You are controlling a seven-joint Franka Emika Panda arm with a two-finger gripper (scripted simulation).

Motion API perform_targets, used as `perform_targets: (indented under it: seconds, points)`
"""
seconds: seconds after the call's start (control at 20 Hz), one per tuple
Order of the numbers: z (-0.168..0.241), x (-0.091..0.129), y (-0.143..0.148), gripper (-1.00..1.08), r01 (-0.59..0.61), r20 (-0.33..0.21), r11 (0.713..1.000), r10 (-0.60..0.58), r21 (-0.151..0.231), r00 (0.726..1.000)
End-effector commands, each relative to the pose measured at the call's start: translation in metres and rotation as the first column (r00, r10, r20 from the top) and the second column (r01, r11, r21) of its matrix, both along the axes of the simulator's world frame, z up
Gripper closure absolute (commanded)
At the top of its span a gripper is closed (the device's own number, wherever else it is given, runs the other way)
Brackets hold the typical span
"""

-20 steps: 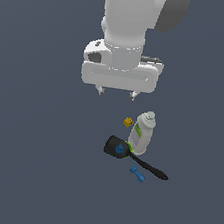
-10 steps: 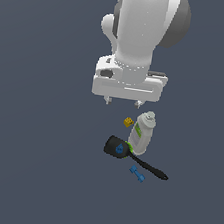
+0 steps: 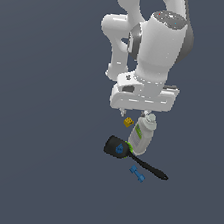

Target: Pick up a designated object from a clutter of objects.

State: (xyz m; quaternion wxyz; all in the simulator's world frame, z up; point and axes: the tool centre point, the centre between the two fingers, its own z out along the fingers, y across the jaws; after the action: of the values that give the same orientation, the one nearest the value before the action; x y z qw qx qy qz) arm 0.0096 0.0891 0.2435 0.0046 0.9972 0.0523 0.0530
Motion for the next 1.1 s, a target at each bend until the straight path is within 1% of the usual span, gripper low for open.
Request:
perform_targets:
  seconds: [0.0,0.3,0.6,0.85,1.05]
  points:
    - [-0.069,-0.035,0.028,-0.92,-0.059,-0.094,0.998,0.058,-0.012,0.994]
    - [-0.117,-0.064,0.065,-0.92,-0.133,-0.100,0.991,0.132,-0.008,0.986]
    - [-0.145,-0.086,0.087,-0.92,-0.180,-0.104,0.984,0.179,0.000,0.978]
    - [-0.154,-0.096,0.095,-0.92,-0.197,-0.106,0.980,0.197,0.003,0.975]
    - [-0.154,-0.095,0.095,-0.92,-0.198,-0.104,0.980,0.197,0.004,0.975]
